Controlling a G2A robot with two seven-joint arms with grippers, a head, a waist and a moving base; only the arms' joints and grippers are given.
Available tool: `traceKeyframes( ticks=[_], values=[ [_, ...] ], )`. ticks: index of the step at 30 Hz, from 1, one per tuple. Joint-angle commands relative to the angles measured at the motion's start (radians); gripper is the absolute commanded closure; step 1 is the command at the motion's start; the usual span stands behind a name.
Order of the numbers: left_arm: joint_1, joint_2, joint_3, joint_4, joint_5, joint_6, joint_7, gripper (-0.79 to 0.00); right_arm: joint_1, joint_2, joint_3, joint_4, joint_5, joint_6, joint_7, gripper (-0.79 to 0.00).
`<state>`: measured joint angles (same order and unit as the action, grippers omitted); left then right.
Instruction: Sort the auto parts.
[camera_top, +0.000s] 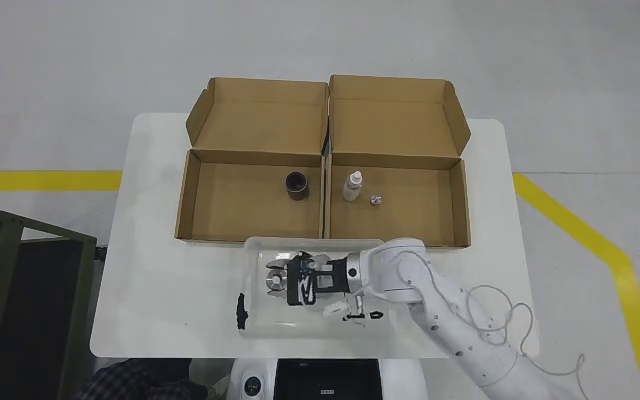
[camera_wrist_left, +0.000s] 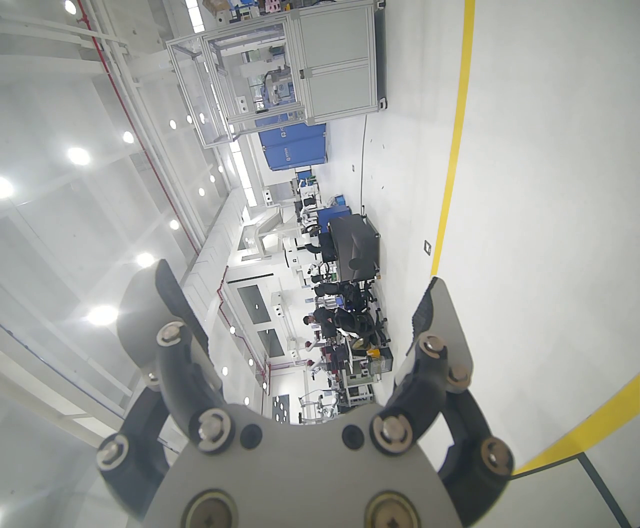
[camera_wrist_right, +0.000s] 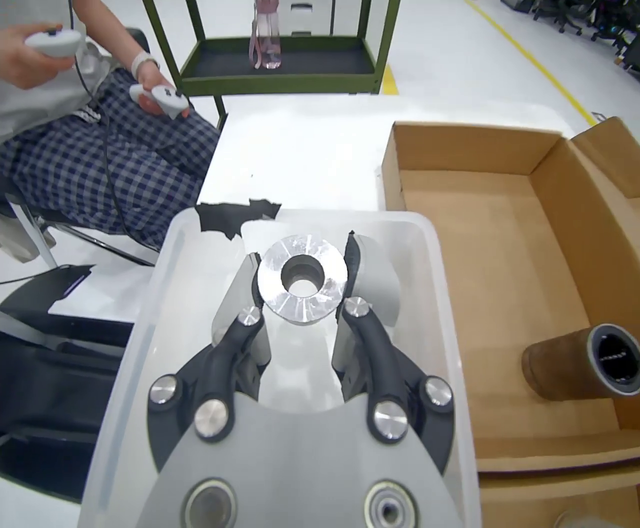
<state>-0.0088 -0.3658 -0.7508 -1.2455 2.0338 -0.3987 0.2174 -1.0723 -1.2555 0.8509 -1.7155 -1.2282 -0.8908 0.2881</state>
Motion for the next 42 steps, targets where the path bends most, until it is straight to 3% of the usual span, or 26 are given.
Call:
traceKeyframes(
  ticks=[1, 20, 30, 42],
  values=[
    [0.000, 0.000, 0.000, 0.000, 0.000, 0.000, 0.000, -0.785, -0.003, 0.004, 0.020, -0.018, 0.025, -0.001, -0.006, 0.000],
    [0.000, 0.000, 0.000, 0.000, 0.000, 0.000, 0.000, -0.785, -0.043, 0.012, 0.126, -0.057, 0.365, 0.030, -0.203, 0.000],
    [0.000, 0.000, 0.000, 0.000, 0.000, 0.000, 0.000, -0.785, -0.050, 0.012, 0.141, -0.068, 0.417, 0.061, -0.221, 0.000],
    [0.000, 0.000, 0.000, 0.000, 0.000, 0.000, 0.000, -0.785, 0.004, 0.006, 0.142, -0.068, 0.363, 0.081, -0.205, 0.000]
  ],
)
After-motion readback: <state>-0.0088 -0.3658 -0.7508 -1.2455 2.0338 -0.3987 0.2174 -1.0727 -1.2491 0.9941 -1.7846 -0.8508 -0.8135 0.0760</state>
